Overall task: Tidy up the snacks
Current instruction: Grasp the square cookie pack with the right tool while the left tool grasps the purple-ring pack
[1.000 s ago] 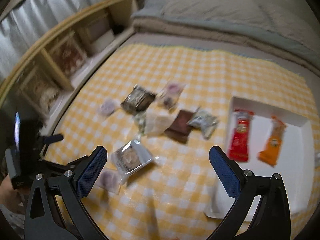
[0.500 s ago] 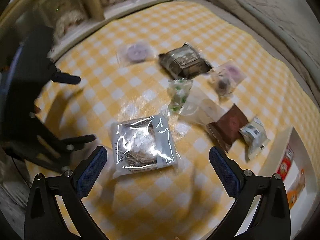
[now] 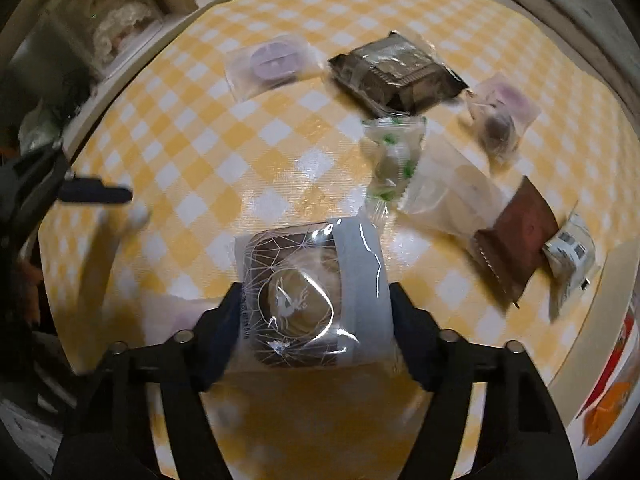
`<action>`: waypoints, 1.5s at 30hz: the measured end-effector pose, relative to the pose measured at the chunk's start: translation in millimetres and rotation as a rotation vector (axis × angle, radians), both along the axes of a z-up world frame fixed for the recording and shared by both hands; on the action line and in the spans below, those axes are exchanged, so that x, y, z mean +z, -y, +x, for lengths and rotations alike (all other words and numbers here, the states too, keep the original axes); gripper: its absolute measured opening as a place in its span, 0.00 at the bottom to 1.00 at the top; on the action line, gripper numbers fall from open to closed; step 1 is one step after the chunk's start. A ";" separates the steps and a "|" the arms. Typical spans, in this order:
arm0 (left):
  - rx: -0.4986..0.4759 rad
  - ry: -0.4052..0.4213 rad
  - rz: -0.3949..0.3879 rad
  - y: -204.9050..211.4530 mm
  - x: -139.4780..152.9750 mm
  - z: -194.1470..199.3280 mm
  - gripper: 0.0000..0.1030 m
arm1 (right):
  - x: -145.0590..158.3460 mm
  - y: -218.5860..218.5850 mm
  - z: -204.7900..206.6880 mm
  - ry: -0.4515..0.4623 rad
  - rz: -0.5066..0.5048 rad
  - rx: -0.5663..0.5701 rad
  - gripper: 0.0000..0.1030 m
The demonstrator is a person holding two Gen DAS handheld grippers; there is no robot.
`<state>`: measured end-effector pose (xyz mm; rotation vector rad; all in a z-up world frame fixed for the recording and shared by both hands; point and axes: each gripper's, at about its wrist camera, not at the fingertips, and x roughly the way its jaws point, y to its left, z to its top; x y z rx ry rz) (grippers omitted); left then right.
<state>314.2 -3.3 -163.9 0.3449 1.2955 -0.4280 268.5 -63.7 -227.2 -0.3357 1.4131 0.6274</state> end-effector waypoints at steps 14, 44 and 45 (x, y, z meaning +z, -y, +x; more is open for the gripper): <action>-0.039 0.065 -0.066 25.9 -12.7 40.0 0.88 | 24.0 36.8 9.1 0.022 0.001 -0.138 0.65; 0.274 -0.199 -0.077 44.6 -41.5 44.7 0.74 | 82.7 101.8 18.0 0.088 0.117 -0.451 0.65; 0.290 -0.194 -0.057 51.4 -39.9 43.3 0.73 | 82.7 100.9 16.0 0.090 0.108 -0.452 0.65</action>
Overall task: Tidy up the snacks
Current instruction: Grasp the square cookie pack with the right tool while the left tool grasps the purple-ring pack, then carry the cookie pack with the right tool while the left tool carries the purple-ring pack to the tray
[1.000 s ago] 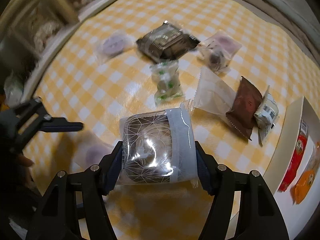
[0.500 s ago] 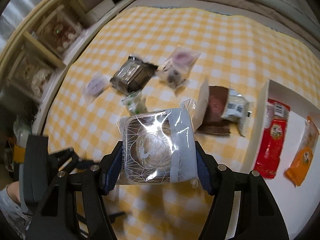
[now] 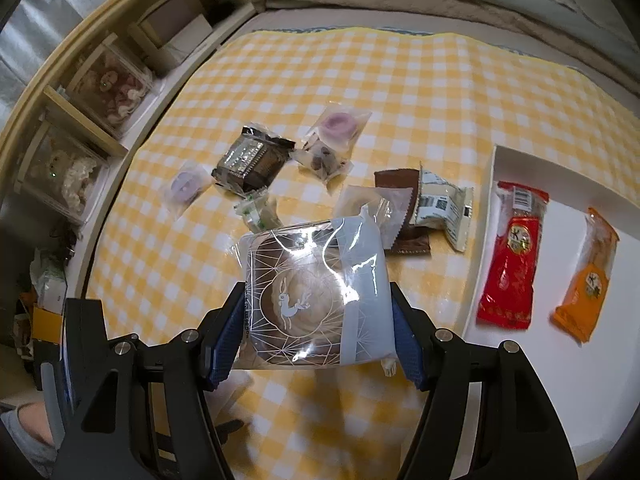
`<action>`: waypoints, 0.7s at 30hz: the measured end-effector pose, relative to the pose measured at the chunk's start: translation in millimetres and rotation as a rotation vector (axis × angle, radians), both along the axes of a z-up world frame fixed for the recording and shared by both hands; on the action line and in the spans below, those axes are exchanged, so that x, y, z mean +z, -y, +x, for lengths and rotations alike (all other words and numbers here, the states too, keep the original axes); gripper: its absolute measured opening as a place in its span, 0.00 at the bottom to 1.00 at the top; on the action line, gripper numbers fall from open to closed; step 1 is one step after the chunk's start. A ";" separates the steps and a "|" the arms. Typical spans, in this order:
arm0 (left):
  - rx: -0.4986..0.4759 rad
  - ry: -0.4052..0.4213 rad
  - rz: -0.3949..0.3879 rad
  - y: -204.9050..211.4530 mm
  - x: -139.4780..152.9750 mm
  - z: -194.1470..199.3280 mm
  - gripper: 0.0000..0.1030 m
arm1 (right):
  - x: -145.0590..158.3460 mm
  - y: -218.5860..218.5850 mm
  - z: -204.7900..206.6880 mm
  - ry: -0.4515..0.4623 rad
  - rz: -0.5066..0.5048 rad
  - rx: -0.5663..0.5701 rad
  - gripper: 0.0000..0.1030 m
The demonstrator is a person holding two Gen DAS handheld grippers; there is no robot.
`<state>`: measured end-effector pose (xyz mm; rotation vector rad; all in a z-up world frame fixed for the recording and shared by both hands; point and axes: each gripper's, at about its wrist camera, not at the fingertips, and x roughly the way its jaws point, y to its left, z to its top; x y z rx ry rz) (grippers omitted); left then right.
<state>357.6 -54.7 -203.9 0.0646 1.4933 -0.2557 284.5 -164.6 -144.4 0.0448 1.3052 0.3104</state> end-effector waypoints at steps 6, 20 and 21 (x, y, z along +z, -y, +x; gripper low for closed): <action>0.021 0.043 0.120 18.9 -2.2 -6.4 0.53 | 4.7 -4.8 -8.0 0.020 -0.025 0.008 0.65; 0.162 0.233 0.037 -2.9 75.3 -12.5 0.44 | 29.4 6.7 -24.9 0.115 -0.035 0.017 0.65; 0.171 0.257 0.027 -5.9 86.5 -15.2 0.44 | 34.4 8.6 -27.2 0.130 -0.031 0.016 0.65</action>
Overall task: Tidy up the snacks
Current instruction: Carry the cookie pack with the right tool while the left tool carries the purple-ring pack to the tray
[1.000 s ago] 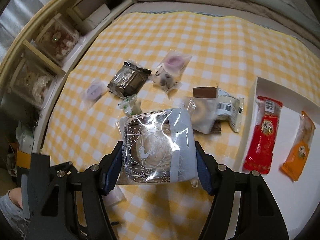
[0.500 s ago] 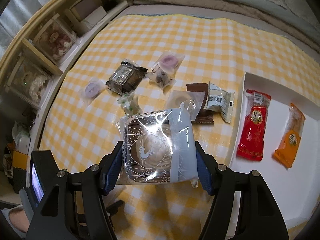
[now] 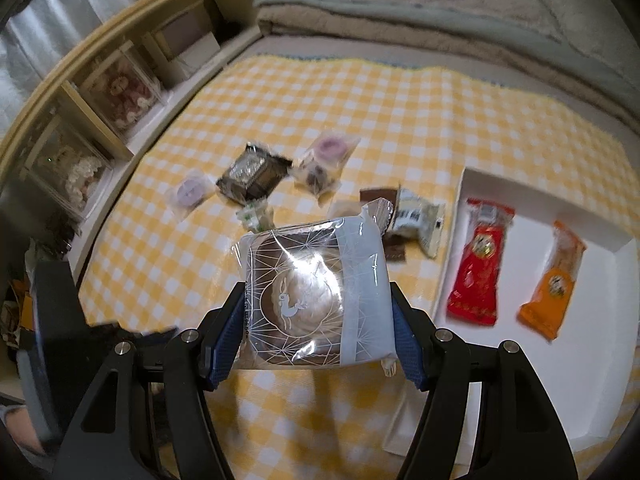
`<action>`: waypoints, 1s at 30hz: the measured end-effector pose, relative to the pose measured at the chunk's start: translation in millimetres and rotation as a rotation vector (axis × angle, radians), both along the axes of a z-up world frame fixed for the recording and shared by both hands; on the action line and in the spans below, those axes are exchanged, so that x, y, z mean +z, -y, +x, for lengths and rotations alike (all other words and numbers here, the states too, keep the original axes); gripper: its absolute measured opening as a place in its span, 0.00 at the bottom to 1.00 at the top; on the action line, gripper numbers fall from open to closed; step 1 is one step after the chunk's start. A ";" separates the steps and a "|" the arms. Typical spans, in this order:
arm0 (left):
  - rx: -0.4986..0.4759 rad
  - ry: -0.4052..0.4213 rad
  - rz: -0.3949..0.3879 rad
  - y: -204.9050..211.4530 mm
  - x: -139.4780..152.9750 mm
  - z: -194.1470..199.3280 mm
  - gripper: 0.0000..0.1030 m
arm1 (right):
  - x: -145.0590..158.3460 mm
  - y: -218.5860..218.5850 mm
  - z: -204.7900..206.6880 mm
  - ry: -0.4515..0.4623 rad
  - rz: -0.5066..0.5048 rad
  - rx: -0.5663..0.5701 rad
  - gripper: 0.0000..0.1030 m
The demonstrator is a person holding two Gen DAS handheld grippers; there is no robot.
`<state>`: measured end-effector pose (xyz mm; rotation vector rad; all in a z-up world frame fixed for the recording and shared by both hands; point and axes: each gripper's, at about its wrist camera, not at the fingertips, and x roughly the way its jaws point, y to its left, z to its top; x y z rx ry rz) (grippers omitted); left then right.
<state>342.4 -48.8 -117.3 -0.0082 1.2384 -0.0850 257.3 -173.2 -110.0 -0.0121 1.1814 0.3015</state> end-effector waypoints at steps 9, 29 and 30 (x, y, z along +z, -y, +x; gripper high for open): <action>0.010 0.220 -0.069 11.4 78.3 -11.5 0.44 | 40.4 33.0 -22.6 0.108 0.012 -0.038 0.65; -0.148 0.239 -0.195 111.5 96.8 -12.3 0.44 | 76.9 181.3 -76.5 0.203 -0.012 -0.319 0.65; -0.152 0.230 -0.200 116.6 93.1 -9.4 0.44 | 75.6 186.8 -79.0 0.198 -0.015 -0.330 0.65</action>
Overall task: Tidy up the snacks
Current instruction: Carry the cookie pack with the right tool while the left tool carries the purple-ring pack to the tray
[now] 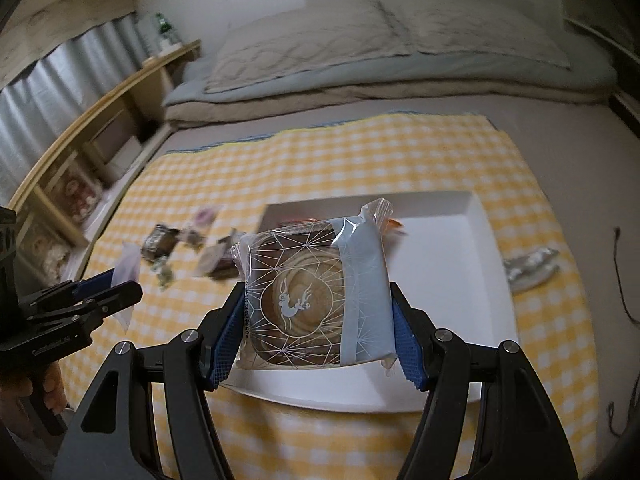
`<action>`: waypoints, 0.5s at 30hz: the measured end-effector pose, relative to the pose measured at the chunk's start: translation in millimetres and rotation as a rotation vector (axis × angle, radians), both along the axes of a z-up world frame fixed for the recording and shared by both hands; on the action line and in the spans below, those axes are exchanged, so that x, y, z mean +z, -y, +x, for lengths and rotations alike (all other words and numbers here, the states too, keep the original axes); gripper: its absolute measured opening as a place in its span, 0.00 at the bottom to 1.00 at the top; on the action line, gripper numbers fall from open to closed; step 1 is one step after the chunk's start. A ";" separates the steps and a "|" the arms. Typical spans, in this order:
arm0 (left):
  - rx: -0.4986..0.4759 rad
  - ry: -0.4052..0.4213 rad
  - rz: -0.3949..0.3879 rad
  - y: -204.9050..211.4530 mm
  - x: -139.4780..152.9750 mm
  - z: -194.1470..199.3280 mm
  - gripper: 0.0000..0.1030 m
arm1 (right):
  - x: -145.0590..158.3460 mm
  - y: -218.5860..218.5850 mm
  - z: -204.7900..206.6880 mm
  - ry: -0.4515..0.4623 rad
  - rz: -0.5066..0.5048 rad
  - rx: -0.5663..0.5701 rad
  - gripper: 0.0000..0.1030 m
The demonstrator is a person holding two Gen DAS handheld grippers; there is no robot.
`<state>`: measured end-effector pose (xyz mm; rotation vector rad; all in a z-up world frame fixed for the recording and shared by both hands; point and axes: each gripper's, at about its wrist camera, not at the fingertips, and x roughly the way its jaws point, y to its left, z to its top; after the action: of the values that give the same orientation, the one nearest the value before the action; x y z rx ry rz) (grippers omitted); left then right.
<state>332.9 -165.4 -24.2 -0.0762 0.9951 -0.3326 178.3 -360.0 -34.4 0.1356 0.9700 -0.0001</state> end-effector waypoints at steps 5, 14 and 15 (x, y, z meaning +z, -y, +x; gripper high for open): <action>-0.048 -0.060 -0.016 33.6 -20.5 9.5 0.44 | -11.7 22.3 -8.9 -0.045 0.021 -0.033 0.65; -0.042 -0.190 -0.036 63.8 -66.0 35.7 0.44 | -48.8 38.8 -11.9 -0.163 0.066 -0.065 0.65; -0.037 -0.208 -0.043 64.8 -72.3 39.1 0.44 | -52.4 38.9 -10.8 -0.174 0.066 -0.065 0.65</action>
<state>372.0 -230.2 -96.5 -0.1333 1.1961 -0.3853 167.5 -399.0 -86.8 0.2309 1.1397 -0.0399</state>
